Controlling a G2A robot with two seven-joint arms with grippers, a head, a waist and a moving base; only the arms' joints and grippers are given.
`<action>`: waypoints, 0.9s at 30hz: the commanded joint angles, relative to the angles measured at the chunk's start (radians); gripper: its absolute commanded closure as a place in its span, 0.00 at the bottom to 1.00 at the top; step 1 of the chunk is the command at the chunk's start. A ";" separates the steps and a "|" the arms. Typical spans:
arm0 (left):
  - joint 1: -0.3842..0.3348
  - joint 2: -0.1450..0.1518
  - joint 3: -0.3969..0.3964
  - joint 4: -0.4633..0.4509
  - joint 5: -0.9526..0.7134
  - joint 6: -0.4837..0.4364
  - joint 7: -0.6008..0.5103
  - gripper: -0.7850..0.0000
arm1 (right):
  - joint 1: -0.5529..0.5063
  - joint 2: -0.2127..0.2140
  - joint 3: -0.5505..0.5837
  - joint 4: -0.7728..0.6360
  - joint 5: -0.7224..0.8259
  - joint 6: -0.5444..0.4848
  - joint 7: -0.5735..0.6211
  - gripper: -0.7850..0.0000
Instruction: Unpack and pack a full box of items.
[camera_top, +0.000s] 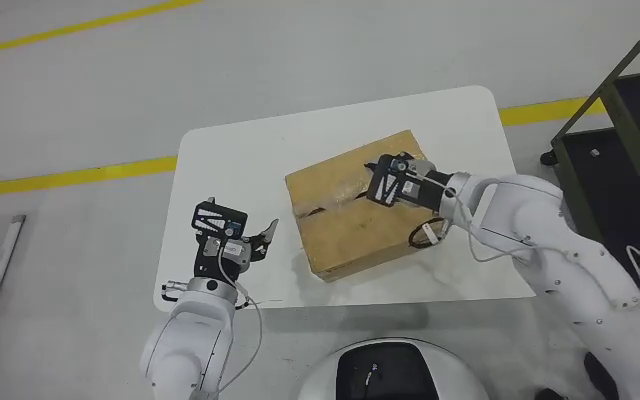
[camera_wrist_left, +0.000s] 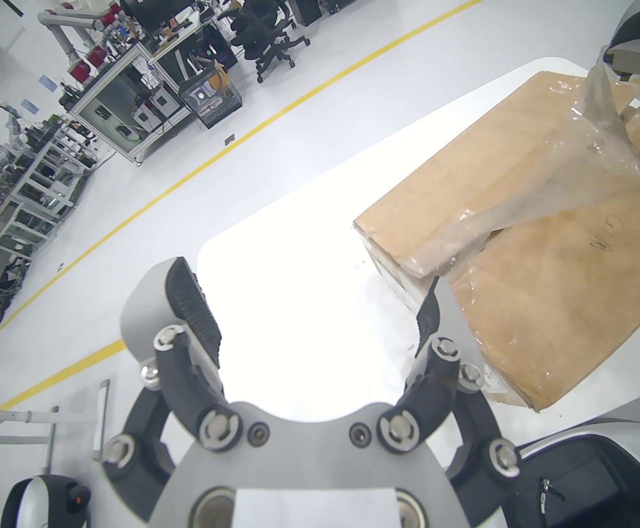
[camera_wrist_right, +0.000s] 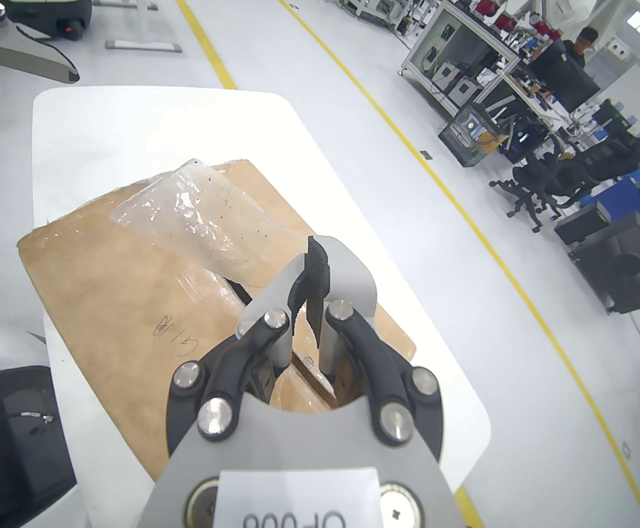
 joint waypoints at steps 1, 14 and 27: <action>-0.001 0.000 0.000 0.000 0.000 0.000 0.000 0.00 | 0.008 0.000 -0.007 0.001 -0.044 -0.019 -0.022 1.00; 0.007 0.002 -0.010 -0.009 -0.001 0.002 -0.005 0.00 | 0.105 -0.005 -0.114 -0.016 -0.495 -0.068 -0.156 1.00; 0.009 0.004 -0.008 -0.009 -0.002 -0.002 -0.008 0.00 | 0.092 0.002 -0.141 -0.044 -0.667 -0.076 -0.225 1.00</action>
